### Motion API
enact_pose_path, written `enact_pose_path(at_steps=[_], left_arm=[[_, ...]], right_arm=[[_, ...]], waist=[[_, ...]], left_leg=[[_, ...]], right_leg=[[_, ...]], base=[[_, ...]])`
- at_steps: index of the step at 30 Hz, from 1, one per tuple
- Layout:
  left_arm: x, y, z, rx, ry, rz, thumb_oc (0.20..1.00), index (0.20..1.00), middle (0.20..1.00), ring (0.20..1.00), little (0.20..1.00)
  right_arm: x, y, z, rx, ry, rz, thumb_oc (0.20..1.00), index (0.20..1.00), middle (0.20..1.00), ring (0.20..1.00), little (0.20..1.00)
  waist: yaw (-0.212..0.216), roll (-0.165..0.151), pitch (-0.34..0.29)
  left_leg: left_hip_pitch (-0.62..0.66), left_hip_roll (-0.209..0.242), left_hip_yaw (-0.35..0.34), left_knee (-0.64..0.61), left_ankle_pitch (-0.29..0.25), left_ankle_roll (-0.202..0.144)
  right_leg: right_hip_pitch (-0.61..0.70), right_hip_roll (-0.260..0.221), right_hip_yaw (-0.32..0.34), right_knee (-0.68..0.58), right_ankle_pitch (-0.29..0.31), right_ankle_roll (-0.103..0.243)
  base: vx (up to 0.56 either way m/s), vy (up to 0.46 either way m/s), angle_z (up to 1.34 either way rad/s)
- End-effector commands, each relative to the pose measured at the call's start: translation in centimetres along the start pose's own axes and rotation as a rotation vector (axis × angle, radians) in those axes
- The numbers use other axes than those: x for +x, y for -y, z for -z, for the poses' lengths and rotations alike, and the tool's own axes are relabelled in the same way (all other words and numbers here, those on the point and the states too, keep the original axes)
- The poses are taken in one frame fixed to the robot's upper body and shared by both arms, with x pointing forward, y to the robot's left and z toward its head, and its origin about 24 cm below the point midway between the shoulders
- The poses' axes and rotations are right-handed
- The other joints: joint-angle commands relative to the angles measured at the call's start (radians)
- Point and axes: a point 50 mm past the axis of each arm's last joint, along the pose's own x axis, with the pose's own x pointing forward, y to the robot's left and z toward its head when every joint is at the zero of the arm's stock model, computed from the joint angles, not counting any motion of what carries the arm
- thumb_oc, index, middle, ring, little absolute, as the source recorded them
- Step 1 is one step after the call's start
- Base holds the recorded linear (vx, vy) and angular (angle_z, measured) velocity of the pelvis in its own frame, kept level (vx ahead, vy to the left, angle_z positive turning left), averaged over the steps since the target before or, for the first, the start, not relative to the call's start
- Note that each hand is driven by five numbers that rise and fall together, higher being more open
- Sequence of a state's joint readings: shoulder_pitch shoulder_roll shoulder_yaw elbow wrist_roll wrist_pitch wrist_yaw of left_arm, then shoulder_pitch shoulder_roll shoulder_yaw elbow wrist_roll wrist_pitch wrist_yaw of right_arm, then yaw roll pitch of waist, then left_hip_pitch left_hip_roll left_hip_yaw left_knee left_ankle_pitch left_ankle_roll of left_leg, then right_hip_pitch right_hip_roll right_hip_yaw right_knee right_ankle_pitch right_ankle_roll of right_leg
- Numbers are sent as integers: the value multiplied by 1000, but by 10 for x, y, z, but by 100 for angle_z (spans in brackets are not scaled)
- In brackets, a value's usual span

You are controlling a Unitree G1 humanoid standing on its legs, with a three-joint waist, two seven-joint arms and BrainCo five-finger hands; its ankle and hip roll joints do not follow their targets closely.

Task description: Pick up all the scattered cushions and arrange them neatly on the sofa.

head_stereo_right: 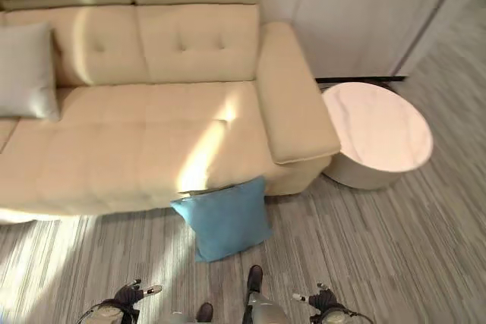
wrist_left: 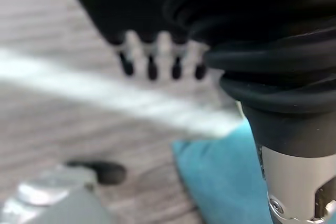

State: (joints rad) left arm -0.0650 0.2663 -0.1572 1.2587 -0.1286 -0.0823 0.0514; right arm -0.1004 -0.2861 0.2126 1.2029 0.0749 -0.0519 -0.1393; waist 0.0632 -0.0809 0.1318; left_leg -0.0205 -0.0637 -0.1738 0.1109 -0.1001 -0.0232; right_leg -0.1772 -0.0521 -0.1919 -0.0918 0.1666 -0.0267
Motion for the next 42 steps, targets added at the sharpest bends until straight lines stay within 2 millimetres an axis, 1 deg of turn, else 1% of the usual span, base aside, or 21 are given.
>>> enact_pose_path(at_steps=[1,5,9,11,12,17,19,20,21,23,25,27,30,31,33,34,35,38,40,41,42], left_arm=[[2,-4,-16,-5,49,-25,1000,1000,1000,1000,1000],[2,-2,-17,-4,55,-18,1000,1000,1000,1000,1000],[1,-5,-11,9,37,-23,1000,1000,1000,1000,1000],[1,-7,-7,4,27,-28,1000,1000,1000,1000,1000],[0,-10,-4,-3,16,-36,1000,1000,1000,1000,1000],[0,-20,-1,-10,4,-64,1000,1000,1000,1000,1000],[-1,-25,-1,-15,5,-76,1000,1000,1000,1000,1000],[-1,-28,-2,-15,8,-82,1000,1000,1000,1000,1000],[-1,-28,-3,-6,10,-82,1000,1000,1000,1000,1000],[-1,-30,-3,1,10,-88,1000,1000,1000,1000,1000],[0,-32,-8,4,28,-97,1000,1000,1000,1000,1000],[0,-31,-11,0,42,-96,1000,1000,1000,1000,1000],[1,-32,-14,-9,55,-106,1000,1000,1000,1000,1000],[2,-32,-22,-21,79,-111,1000,1000,1000,1000,1000],[2,-32,-28,-33,95,-112,1000,1000,1000,1000,1000],[4,-30,-51,-53,163,-115,1000,1000,1000,1000,1000],[4,-30,-51,-53,163,-115,1000,1000,1000,1000,1000],[4,-28,-83,-78,260,-119,1000,1000,1000,1000,1000],[2,-28,-107,-101,333,-126,1000,1000,1000,1000,1000],[-1,-31,-126,-98,393,-139,1000,1000,1000,1000,1000],[-3,-34,-138,-97,433,-150,1000,1000,1000,1000,1000]], right_arm=[[1,16,-4,-9,34,41,1000,1000,1000,1000,1000],[0,19,1,2,13,51,1000,1000,1000,1000,1000],[-1,16,11,25,-26,45,1000,1000,1000,1000,1000],[-2,13,12,16,-26,35,1000,1000,1000,1000,1000],[-2,10,12,10,-24,27,1000,1000,1000,1000,1000],[-1,4,7,-10,-8,7,1000,1000,1000,1000,1000],[-1,3,2,-18,10,3,1000,1000,1000,1000,1000],[0,2,-5,-12,32,-2,1000,1000,1000,1000,1000],[1,3,-8,-8,41,0,1000,1000,1000,1000,1000],[1,3,-9,-6,45,-1,1000,1000,1000,1000,1000],[1,4,-15,-20,62,-1,1000,1000,1000,1000,1000],[2,5,-17,-19,73,5,1000,1000,1000,1000,1000],[2,5,-20,-32,87,7,1000,1000,1000,1000,1000],[2,7,-22,-27,94,16,1000,1000,1000,1000,1000],[2,8,-23,-26,95,22,1000,1000,1000,1000,1000],[4,13,-32,-16,113,44,1000,1000,1000,1000,1000],[4,13,-32,-16,113,44,1000,1000,1000,1000,1000],[6,21,-54,-11,169,76,1000,1000,1000,1000,1000],[6,27,-76,-3,237,104,1000,1000,1000,1000,1000],[5,35,-99,-5,303,135,1000,1000,1000,1000,1000],[3,40,-115,-10,354,156,1000,1000,1000,1000,1000]], waist=[[-24,1,35],[-34,-4,34],[-37,1,8],[-32,1,3],[-29,-5,0],[-13,-19,-9],[-5,-19,-6],[-8,-13,2],[-15,-9,4],[-21,-4,2],[-29,10,7],[-39,7,9],[-34,-4,5],[-33,-5,7],[-35,-3,11],[-37,3,42],[-39,3,40],[-40,11,85],[-41,14,111],[-43,15,126],[-43,16,136]], left_leg=[[-104,93,146,23,50,-39],[-141,134,318,69,49,-20],[-158,91,445,24,62,-8],[-142,83,427,3,57,-4],[-129,70,389,-12,53,2],[-111,63,380,-25,40,17],[-104,66,374,-27,32,30],[-98,69,361,-25,27,39],[-92,65,348,-27,23,43],[-88,63,336,-30,24,42],[-78,73,321,-43,29,34],[-81,63,305,-35,29,32],[-91,62,301,-43,40,15],[-111,68,296,-49,54,0],[-123,73,292,-53,61,-6],[-183,82,270,-51,85,-18],[-186,82,269,-50,85,-18],[-268,87,256,-35,112,-23],[-336,88,253,-20,126,-26],[-399,92,256,-12,142,-31],[-425,95,253,-1,125,-40]], right_leg=[[55,-41,-24,132,-161,137],[95,-47,-96,113,-181,124],[130,-24,-127,98,-193,128],[135,-17,-125,106,-198,130],[139,-19,-127,129,-207,131],[134,-31,-113,176,-215,143],[119,-45,-103,237,-219,147],[82,-46,-69,307,-223,153],[67,-42,-37,320,-224,158],[59,-41,4,294,-217,154],[26,-71,29,242,-184,153],[23,-75,63,216,-165,167],[52,-82,35,161,-151,177],[47,-77,25,150,-152,175],[41,-77,9,151,-154,172],[-6,-75,-23,172,-163,162],[-8,-76,-24,173,-163,162],[-101,-74,-50,220,-163,148],[-177,-77,-58,251,-161,141],[-249,-77,-57,271,-155,137],[-283,-73,-49,290,-171,143]], base=[[20,-136,35],[49,-98,72],[133,4,50],[166,77,4],[166,74,-30],[107,81,-6],[86,94,-11],[73,91,-17],[68,67,-10],[56,-23,20],[62,-87,25],[20,-89,-1],[-29,-155,51],[-75,-131,16],[-142,-145,29],[-189,-156,50],[-233,-141,68],[-164,-50,34],[-189,-32,-2],[-143,-22,1],[-81,-13,-1]])
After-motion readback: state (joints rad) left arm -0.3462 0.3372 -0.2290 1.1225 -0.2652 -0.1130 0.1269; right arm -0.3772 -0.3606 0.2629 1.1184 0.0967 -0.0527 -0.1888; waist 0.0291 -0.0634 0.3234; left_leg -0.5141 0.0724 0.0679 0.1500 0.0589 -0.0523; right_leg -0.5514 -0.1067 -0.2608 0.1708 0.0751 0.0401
